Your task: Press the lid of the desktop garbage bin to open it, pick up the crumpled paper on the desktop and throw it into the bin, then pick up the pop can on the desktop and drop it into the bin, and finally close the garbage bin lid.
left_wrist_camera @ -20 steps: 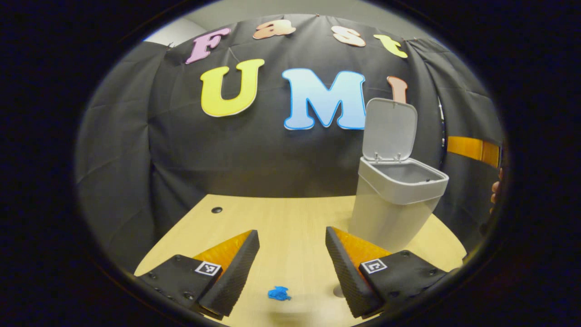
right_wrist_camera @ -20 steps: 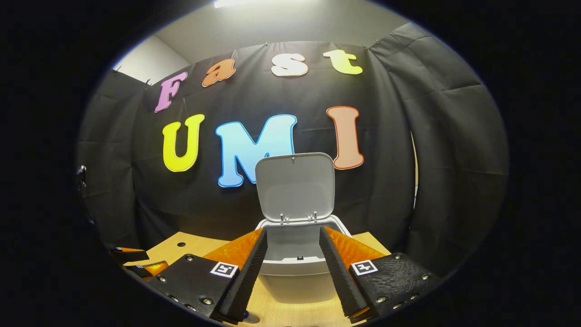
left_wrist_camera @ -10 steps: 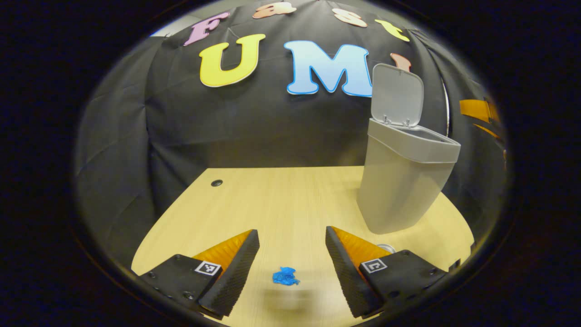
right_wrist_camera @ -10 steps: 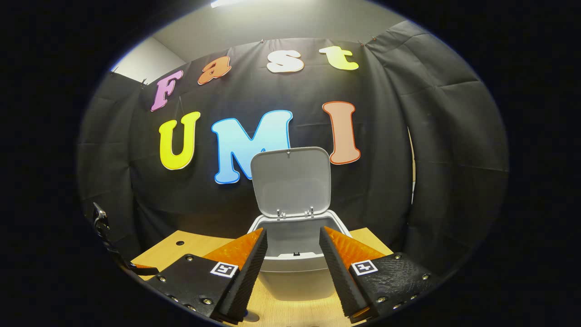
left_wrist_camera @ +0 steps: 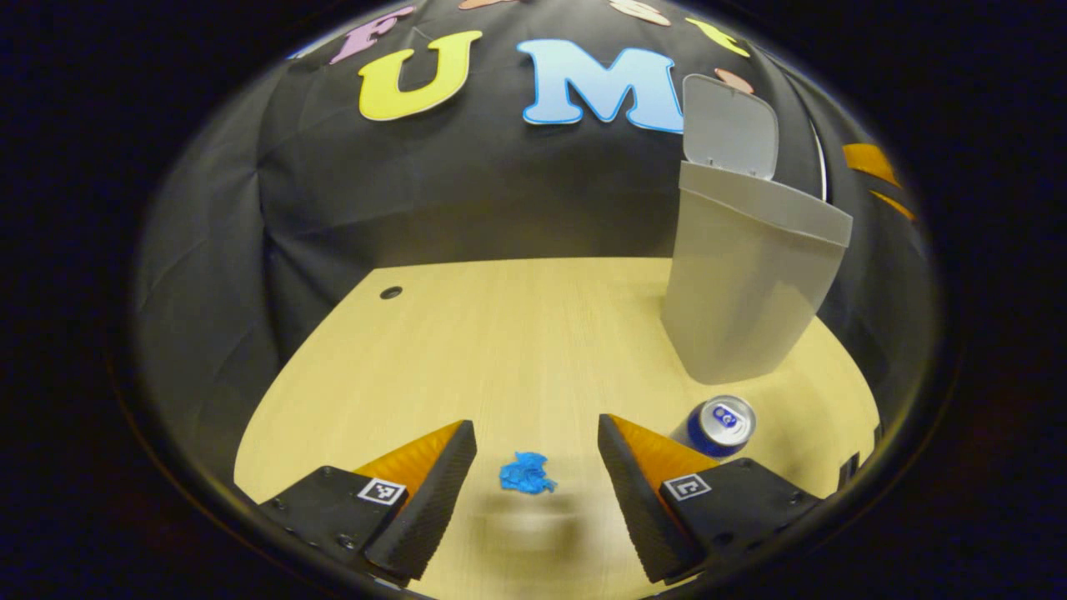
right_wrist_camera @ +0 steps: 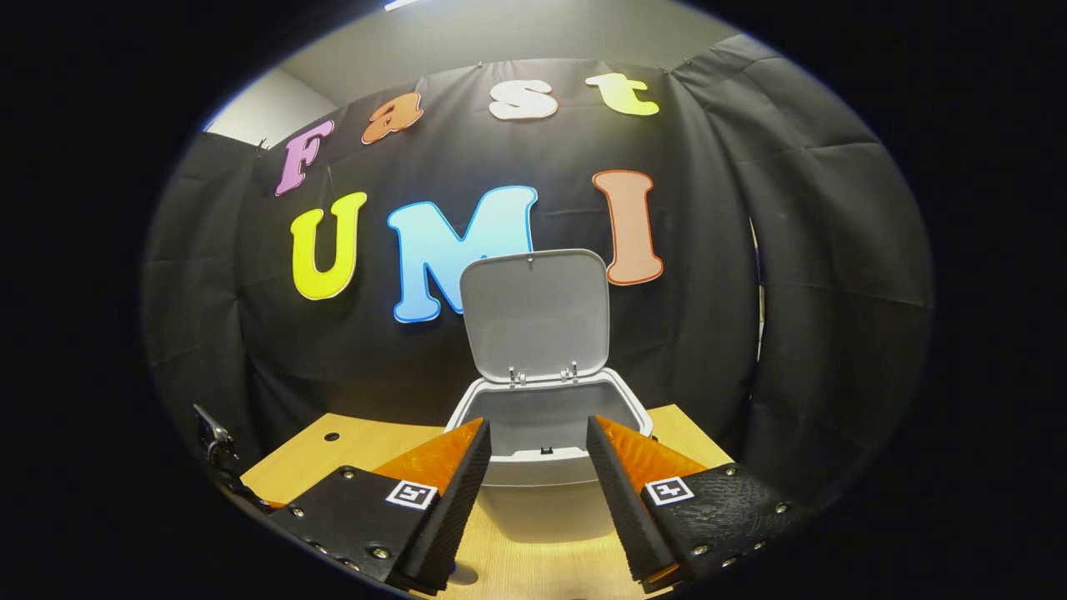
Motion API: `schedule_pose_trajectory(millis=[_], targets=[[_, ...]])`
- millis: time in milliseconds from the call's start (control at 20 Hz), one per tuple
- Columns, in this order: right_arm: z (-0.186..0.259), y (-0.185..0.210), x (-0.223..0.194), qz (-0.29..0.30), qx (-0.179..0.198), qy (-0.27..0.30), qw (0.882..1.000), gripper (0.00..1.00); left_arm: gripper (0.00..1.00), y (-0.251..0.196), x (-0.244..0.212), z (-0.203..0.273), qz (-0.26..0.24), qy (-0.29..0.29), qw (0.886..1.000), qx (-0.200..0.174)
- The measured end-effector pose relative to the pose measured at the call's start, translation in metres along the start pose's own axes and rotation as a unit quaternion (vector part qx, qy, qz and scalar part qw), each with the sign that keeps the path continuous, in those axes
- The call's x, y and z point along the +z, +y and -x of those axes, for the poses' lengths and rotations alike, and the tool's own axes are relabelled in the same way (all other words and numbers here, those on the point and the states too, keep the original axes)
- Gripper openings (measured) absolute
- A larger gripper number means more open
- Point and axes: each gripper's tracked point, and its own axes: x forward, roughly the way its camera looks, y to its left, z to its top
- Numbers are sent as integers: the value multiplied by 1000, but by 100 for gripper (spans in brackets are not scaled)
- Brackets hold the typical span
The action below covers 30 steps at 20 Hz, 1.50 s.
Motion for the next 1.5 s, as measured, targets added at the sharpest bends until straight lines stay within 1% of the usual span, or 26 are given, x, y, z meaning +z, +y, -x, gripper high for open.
schedule_pose_trajectory(millis=[200,600,950,1000,1300,1450,1500], targets=[[0,-3,-6,-2,-5,7,1000,76,96,1,-27,-7,0,31,1000,-3],[-3,-9,-18,-3,-14,26,1000,76,97,18,-65,-26,7,69,997,14],[-9,-14,-24,-3,-24,37,999,76,98,27,-79,-42,6,95,995,14],[-10,-16,-24,-3,-28,38,999,76,97,27,-80,-44,5,98,995,15],[-14,-25,-26,-2,-45,44,998,76,98,21,-87,-50,-10,108,994,11],[-14,-26,-28,-1,-48,46,998,76,97,19,-87,-56,-15,111,994,7],[-14,-26,-29,0,-49,48,998,76,98,19,-88,-57,-16,113,993,6]])
